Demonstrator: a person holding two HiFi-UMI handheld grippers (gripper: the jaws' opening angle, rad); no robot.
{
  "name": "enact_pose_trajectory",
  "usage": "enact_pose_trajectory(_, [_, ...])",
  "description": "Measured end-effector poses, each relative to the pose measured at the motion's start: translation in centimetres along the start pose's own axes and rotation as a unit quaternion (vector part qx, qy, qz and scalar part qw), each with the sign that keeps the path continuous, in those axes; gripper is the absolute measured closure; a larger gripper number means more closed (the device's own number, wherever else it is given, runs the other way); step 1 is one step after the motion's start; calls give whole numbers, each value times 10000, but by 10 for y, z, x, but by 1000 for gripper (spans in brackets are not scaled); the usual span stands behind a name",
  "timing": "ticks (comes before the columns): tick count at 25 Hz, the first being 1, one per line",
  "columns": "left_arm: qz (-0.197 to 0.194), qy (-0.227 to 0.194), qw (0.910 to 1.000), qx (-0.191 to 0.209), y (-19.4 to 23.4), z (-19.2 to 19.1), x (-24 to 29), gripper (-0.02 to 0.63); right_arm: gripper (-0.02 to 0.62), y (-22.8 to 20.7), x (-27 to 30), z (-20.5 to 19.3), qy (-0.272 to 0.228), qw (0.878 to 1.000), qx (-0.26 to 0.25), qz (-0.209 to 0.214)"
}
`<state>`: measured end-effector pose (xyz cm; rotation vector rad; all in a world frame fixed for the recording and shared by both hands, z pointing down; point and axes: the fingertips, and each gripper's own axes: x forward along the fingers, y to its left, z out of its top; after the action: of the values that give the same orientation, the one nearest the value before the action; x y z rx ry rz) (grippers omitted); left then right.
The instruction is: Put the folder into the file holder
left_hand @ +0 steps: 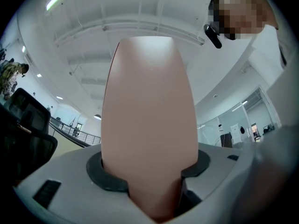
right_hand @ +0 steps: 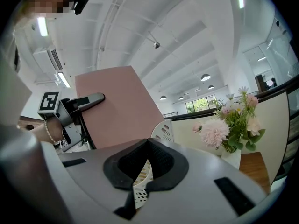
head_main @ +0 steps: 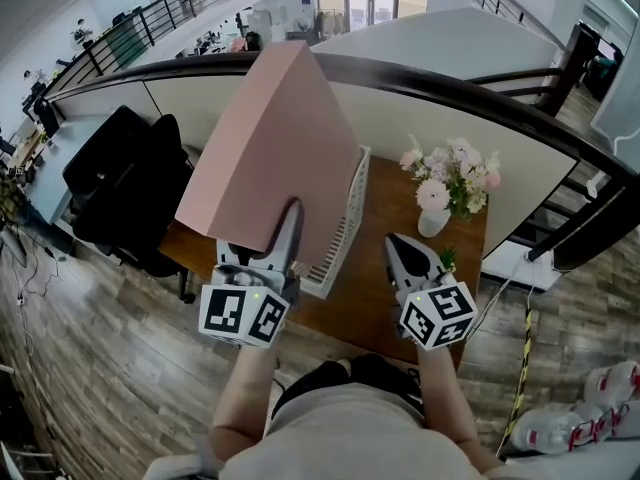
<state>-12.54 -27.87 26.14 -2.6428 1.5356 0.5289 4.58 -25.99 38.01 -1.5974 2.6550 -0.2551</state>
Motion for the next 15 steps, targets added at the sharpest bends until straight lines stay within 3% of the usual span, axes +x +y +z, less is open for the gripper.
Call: enact_pose_trajectory(15, [212,378,9990,139,-1,-39,1,310,586,-14,-4,-15,365,9991,60,198])
